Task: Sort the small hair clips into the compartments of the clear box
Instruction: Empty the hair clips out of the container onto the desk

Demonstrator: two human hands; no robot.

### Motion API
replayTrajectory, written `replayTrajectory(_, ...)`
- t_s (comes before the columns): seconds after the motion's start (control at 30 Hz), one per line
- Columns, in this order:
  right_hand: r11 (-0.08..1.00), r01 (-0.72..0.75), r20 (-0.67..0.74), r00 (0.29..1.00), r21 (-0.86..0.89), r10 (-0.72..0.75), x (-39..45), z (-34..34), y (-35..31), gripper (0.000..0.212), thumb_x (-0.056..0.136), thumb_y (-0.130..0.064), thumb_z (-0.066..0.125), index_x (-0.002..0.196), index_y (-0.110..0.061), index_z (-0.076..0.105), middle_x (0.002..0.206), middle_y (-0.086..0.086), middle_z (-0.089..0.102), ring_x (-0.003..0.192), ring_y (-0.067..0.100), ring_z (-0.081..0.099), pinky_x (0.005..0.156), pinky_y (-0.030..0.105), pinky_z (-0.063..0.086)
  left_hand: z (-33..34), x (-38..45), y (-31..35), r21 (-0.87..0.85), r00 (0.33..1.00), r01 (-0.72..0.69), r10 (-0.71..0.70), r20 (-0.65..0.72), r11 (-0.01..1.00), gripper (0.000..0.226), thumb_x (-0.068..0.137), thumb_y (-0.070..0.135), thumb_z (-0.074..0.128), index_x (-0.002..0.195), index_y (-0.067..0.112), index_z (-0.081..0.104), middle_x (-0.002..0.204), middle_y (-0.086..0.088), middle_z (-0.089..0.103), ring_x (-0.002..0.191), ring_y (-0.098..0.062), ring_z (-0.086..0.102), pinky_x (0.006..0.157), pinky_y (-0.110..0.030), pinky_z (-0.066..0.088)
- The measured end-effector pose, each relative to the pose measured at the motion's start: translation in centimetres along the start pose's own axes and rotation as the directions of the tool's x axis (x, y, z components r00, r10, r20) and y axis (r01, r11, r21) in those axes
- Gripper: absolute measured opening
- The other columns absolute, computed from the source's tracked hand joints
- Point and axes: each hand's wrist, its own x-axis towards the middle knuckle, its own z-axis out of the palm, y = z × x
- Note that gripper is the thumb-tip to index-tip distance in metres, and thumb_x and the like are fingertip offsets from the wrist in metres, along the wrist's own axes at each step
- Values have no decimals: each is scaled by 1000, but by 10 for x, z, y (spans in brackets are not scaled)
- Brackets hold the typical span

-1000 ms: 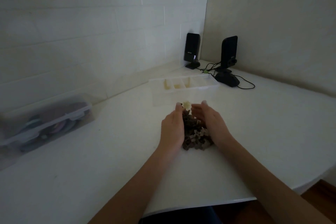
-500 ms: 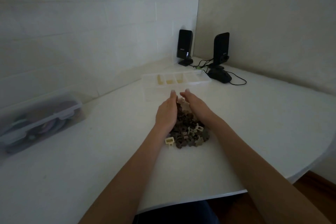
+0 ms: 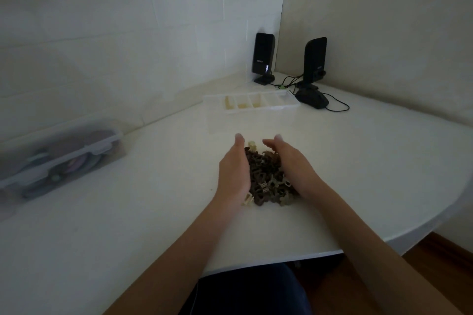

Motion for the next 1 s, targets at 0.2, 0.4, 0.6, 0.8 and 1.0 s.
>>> replayTrajectory(0.2, 999, 24, 15, 1000, 31, -25, -6, 30, -18, 52, 99, -51, 20, 116, -22, 59, 101, -14, 53, 90, -3, 48, 73, 8, 28, -7, -10, 0, 197, 995, -84, 93, -38, 977, 57, 105, 43, 18, 124, 12, 62, 105, 6, 53, 99, -8, 48, 87, -22, 31)
replayTrajectory(0.4, 992, 54, -132, 991, 115, -38, 7, 37, -22, 57, 99, -53, 21, 127, -19, 56, 129, -2, 58, 118, 12, 52, 101, 30, 37, -29, -13, 0, 72, 989, -63, 72, -128, 995, 55, 104, 46, 19, 126, 18, 60, 116, 6, 56, 107, -10, 47, 94, -24, 31)
replayTrajectory(0.6, 979, 47, 68, 997, -198, -35, 25, 28, -29, 61, 99, -51, 19, 132, -9, 49, 138, 7, 48, 127, 22, 42, 93, 27, 26, -31, -22, -7, 56, 990, -75, 81, -118, 996, 58, 102, 49, 21, 141, 16, 49, 150, -2, 44, 140, -16, 38, 118, -37, 25)
replayTrajectory(0.8, 982, 101, 213, 975, -161, -65, 10, 23, -25, 62, 97, -57, 13, 123, -27, 60, 130, -4, 55, 119, 10, 47, 104, 33, 30, -41, -2, 3, 59, 995, -55, 60, -85, 997, 50, 103, 47, 21, 111, 25, 65, 116, 1, 62, 112, -16, 55, 96, -29, 37)
replayTrajectory(1.0, 993, -79, -237, 966, 90, 98, -57, 20, -22, 52, 101, -46, 18, 141, -21, 39, 148, -3, 38, 133, 9, 32, 100, 22, 19, -49, 29, 9, 222, 994, -60, 39, 97, 973, 61, 103, 50, 16, 141, 17, 49, 149, -8, 44, 137, -24, 38, 97, -29, 24)
